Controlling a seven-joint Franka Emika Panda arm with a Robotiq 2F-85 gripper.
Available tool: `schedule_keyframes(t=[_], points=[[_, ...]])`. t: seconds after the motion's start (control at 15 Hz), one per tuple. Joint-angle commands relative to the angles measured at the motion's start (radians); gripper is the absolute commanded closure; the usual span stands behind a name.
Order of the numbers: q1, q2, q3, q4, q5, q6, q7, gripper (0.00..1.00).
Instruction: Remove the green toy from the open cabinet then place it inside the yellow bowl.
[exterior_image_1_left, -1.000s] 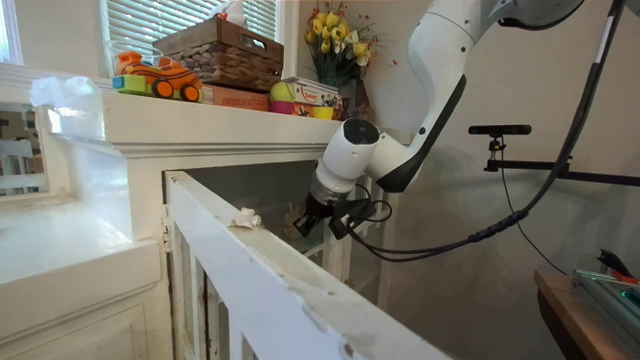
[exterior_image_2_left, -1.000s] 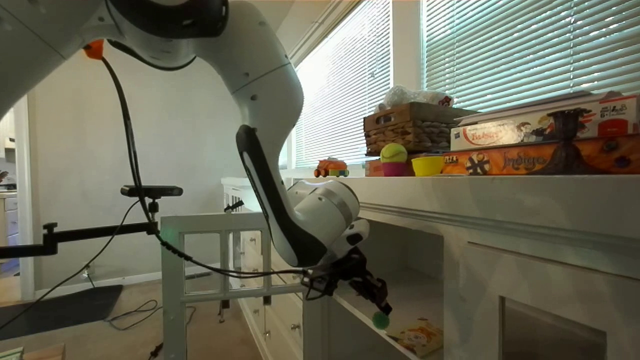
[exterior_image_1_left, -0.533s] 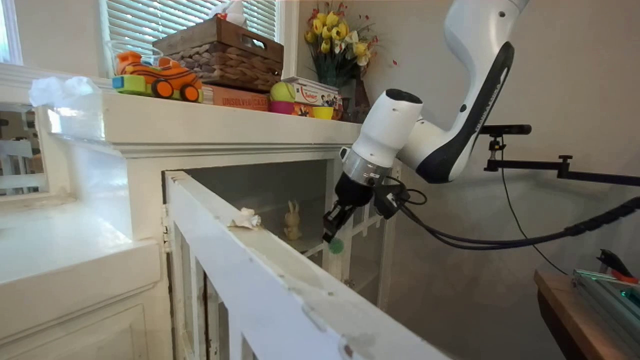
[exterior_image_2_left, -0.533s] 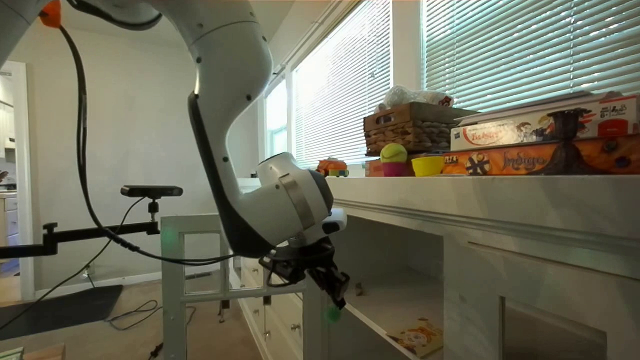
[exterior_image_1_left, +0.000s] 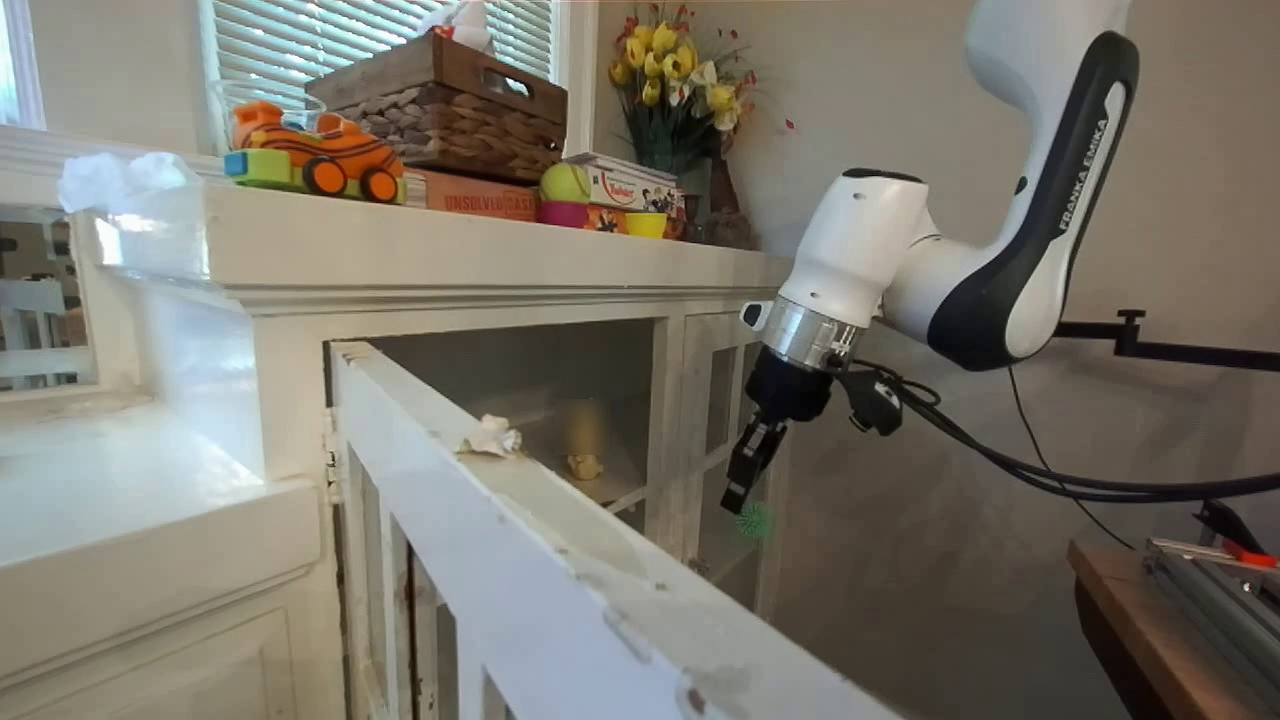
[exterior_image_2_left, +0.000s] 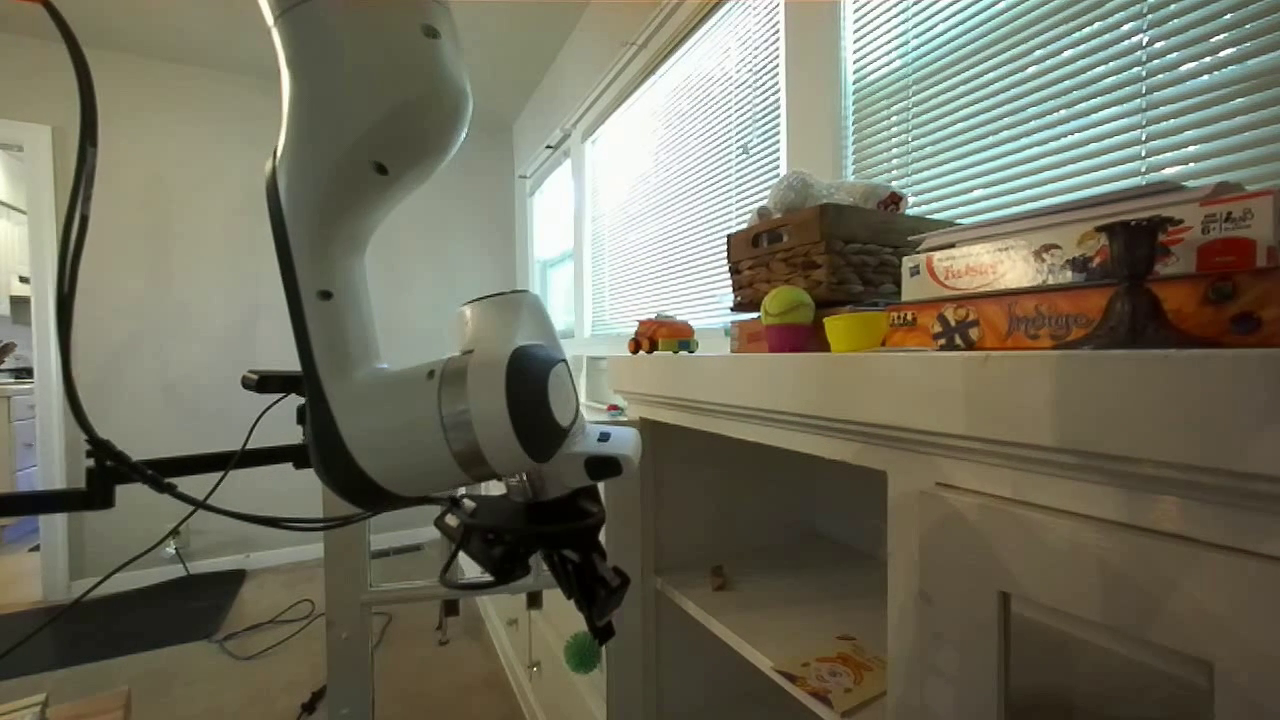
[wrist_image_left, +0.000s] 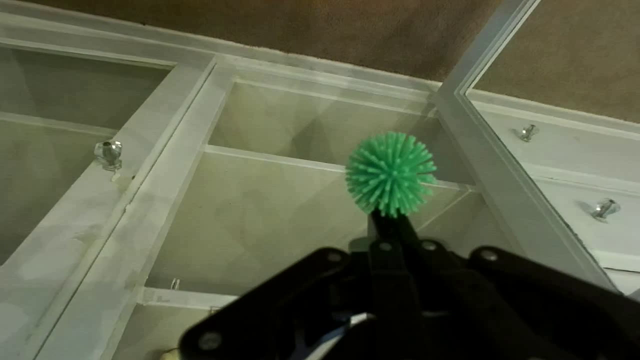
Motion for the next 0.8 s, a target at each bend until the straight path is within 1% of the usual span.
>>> schedule_keyframes(t=[0.0, 0.07, 0.2, 0.33, 0.73], points=[[-0.045, -0.007, 0.043, -0.014, 0.036, 0.000, -0.036, 0.98], [-0.083, -0.012, 0.078, -0.022, 0.061, 0.000, -0.064, 0.98], [-0.114, -0.015, 0.102, -0.025, 0.070, 0.000, -0.079, 1.00], [-0.112, -0.035, 0.098, -0.026, 0.063, 0.012, -0.075, 1.00], [-0.099, -0.164, 0.069, -0.001, 0.042, 0.031, -0.056, 1.00]])
